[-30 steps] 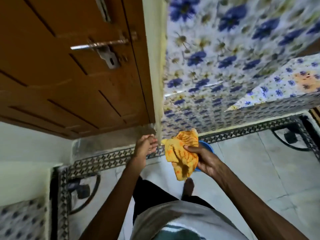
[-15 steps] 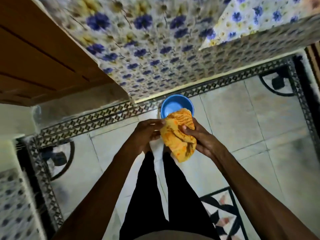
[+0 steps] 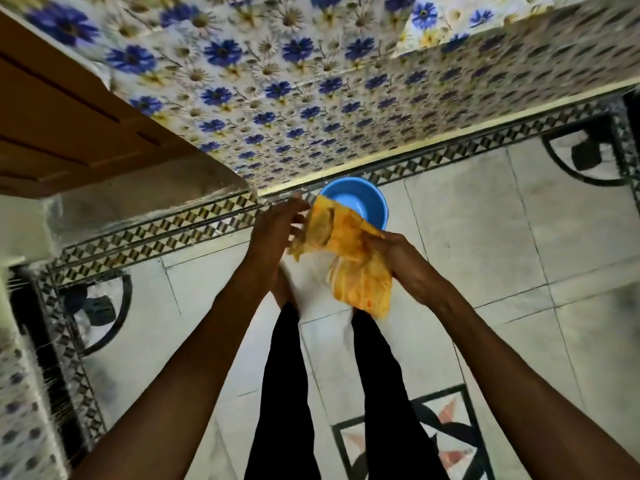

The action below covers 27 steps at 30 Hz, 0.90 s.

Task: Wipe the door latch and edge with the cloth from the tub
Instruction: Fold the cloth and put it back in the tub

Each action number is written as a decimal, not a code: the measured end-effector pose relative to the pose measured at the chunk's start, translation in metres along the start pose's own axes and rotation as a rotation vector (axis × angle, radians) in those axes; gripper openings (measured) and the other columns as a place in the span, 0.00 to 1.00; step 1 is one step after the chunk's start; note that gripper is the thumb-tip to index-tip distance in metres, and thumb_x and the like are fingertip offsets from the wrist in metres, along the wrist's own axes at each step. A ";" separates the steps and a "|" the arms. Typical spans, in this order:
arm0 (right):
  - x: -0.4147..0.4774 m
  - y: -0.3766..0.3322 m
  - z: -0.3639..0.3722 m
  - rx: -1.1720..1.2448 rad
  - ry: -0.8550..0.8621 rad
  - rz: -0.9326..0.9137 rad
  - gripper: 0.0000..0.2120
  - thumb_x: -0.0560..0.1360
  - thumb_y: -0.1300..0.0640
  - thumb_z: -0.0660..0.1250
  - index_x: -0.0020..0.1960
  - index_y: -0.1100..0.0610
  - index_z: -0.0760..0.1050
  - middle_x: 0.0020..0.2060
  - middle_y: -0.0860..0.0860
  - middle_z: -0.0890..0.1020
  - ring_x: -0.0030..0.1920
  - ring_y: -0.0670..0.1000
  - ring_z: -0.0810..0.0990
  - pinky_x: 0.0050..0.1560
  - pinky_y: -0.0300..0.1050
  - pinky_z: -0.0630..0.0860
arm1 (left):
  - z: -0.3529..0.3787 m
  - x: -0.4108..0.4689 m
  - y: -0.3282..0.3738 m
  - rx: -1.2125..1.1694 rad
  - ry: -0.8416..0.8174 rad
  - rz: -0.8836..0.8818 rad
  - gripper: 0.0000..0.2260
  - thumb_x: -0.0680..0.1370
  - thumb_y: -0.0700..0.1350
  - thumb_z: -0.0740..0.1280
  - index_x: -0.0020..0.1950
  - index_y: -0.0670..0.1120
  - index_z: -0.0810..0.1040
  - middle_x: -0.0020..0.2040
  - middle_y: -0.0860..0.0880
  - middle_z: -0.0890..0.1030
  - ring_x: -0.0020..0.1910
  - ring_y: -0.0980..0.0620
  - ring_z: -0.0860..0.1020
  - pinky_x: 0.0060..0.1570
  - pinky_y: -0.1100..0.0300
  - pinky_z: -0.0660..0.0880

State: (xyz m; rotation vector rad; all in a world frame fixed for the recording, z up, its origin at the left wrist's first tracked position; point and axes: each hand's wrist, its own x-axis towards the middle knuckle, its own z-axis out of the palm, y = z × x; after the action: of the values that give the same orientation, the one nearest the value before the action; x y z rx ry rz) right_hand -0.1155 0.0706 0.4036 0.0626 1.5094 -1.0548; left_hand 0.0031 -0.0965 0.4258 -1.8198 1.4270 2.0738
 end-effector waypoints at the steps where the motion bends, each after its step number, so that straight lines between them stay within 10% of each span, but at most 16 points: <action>1: 0.006 0.000 -0.010 0.142 -0.061 0.073 0.16 0.81 0.56 0.60 0.66 0.61 0.75 0.55 0.57 0.84 0.49 0.52 0.84 0.52 0.46 0.81 | 0.004 0.008 -0.003 0.008 0.036 0.081 0.12 0.84 0.52 0.61 0.56 0.48 0.81 0.46 0.53 0.81 0.42 0.58 0.78 0.39 0.67 0.76; 6: 0.052 0.018 -0.053 0.469 -0.164 0.221 0.20 0.77 0.46 0.62 0.62 0.57 0.79 0.55 0.56 0.84 0.55 0.55 0.84 0.62 0.55 0.77 | 0.022 0.068 -0.054 -0.080 -0.235 -0.143 0.33 0.76 0.75 0.53 0.67 0.53 0.77 0.64 0.49 0.80 0.63 0.49 0.76 0.70 0.48 0.65; 12: 0.132 0.068 -0.080 0.171 -0.094 0.125 0.13 0.75 0.61 0.68 0.60 0.60 0.79 0.51 0.55 0.86 0.50 0.51 0.85 0.50 0.47 0.82 | 0.062 0.148 -0.135 -0.199 -0.378 -0.236 0.44 0.62 0.66 0.78 0.72 0.47 0.74 0.63 0.45 0.82 0.62 0.44 0.79 0.64 0.47 0.74; 18: 0.210 0.111 -0.101 0.094 -0.074 0.060 0.16 0.79 0.55 0.64 0.66 0.57 0.75 0.56 0.52 0.84 0.54 0.52 0.84 0.50 0.51 0.81 | 0.093 0.224 -0.196 -0.173 -0.236 -0.174 0.29 0.74 0.47 0.77 0.72 0.44 0.73 0.64 0.45 0.81 0.60 0.44 0.80 0.49 0.52 0.82; 24: 0.253 0.122 -0.092 -0.541 0.085 -0.371 0.18 0.71 0.70 0.71 0.58 0.55 0.81 0.47 0.47 0.83 0.43 0.31 0.80 0.50 0.29 0.77 | 0.098 0.274 -0.243 -0.275 -0.458 -0.260 0.18 0.72 0.41 0.77 0.60 0.46 0.79 0.52 0.50 0.86 0.53 0.51 0.83 0.45 0.58 0.83; 27: 0.267 0.123 -0.085 -0.389 0.139 -0.274 0.17 0.71 0.74 0.65 0.52 0.58 0.84 0.48 0.52 0.85 0.47 0.44 0.84 0.50 0.37 0.79 | 0.095 0.290 -0.253 -0.488 -0.356 -0.202 0.11 0.69 0.39 0.73 0.49 0.47 0.85 0.43 0.50 0.87 0.42 0.53 0.86 0.39 0.59 0.83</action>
State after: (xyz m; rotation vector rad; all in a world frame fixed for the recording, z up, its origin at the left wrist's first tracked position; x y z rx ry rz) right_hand -0.1798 0.0580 0.1044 -0.3587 1.8636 -0.9660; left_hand -0.0183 -0.0398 0.0344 -1.5154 0.6652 2.6165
